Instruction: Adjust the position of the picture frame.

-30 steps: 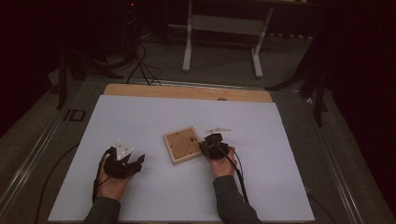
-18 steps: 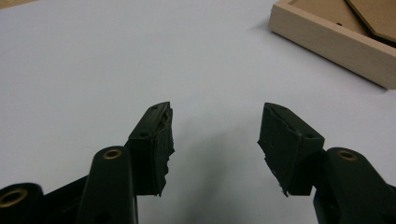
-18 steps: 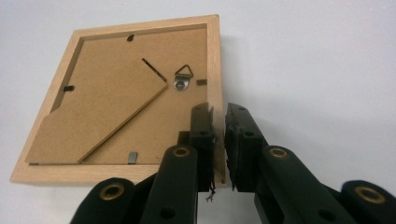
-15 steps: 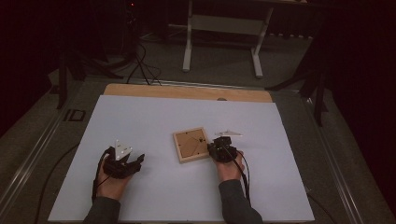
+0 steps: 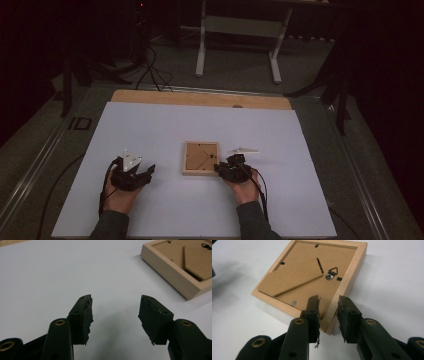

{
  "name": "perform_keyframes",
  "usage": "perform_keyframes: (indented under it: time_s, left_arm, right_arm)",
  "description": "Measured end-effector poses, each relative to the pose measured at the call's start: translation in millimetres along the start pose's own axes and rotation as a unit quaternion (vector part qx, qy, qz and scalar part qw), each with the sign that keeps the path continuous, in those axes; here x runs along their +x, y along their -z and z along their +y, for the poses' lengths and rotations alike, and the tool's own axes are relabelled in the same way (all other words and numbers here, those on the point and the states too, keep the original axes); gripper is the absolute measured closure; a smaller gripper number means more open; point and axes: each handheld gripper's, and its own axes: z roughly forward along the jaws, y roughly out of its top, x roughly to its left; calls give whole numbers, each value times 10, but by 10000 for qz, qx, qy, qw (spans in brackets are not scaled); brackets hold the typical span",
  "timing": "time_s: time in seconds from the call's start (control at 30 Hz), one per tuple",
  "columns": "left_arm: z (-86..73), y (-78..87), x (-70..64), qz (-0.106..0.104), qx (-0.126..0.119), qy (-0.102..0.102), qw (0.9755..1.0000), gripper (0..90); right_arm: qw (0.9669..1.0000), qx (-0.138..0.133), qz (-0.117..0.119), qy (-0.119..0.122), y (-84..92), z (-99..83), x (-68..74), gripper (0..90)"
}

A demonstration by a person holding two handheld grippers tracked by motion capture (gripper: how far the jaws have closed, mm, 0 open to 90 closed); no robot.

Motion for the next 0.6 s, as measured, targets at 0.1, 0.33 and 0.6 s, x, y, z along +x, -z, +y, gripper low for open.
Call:
perform_keyframes:
  time_s: [0.1,0.33,0.6]
  left_arm:
    - [4,5,-1,-30,-24,-13,10000,439]
    - [-1,28,27,-30,-83,60,9999,438]
    - [4,32,23,-72,-106,66,9999,439]
  right_arm:
    - [10000,-21,71,43,-10,-10,26,691]
    - [9990,-222,261,297,31,-133,11,579]
    - [9979,-445,107,460,146,-135,-63,519]
